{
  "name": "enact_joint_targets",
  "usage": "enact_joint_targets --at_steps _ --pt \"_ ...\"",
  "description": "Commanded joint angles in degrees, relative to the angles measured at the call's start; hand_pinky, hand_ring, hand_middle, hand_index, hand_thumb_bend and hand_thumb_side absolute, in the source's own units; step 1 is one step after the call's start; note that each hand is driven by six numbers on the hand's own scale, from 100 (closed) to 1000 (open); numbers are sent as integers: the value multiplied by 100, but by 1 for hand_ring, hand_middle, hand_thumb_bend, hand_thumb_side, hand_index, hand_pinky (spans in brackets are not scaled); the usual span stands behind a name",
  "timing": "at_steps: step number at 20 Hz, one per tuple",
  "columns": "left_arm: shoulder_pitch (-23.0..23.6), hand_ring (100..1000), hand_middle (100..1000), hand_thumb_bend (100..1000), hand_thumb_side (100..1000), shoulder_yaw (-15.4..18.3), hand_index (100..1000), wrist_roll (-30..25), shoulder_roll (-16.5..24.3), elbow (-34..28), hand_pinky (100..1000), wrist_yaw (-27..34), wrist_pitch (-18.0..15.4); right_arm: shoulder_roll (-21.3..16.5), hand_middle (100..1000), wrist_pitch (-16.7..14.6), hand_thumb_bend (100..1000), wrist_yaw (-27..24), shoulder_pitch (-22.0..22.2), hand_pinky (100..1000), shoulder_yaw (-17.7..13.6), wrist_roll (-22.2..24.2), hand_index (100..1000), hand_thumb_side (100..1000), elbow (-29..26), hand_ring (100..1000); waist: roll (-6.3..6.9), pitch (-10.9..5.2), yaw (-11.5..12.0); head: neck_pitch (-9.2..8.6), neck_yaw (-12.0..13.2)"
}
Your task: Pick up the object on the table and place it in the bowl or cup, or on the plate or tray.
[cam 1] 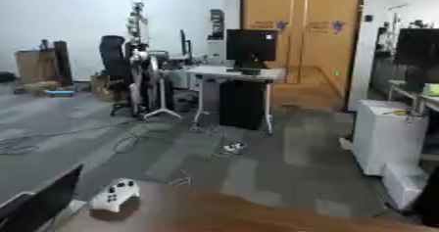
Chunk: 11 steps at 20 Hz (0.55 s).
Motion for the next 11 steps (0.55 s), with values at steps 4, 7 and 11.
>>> enact_joint_targets --at_steps 4,7,11 --pt "-17 574 670 800 786 -14 736 -3 5 -72 1000 45 -24 -31 536 12 100 20 -92 931 -7 -52 751 463 -146 777 2 10 -9 -111 -22" --pt "-5 573 669 801 786 -4 735 6 -2 -68 1000 40 -29 -40 536 11 100 28 -91 931 -15 -72 750 464 -152 775 -3 24 -13 -89 -31" --pt "15 572 668 801 786 6 735 17 -12 -65 1000 29 -34 -54 535 15 100 23 -87 930 -23 -79 750 464 -155 773 -4 40 -19 -68 -37"
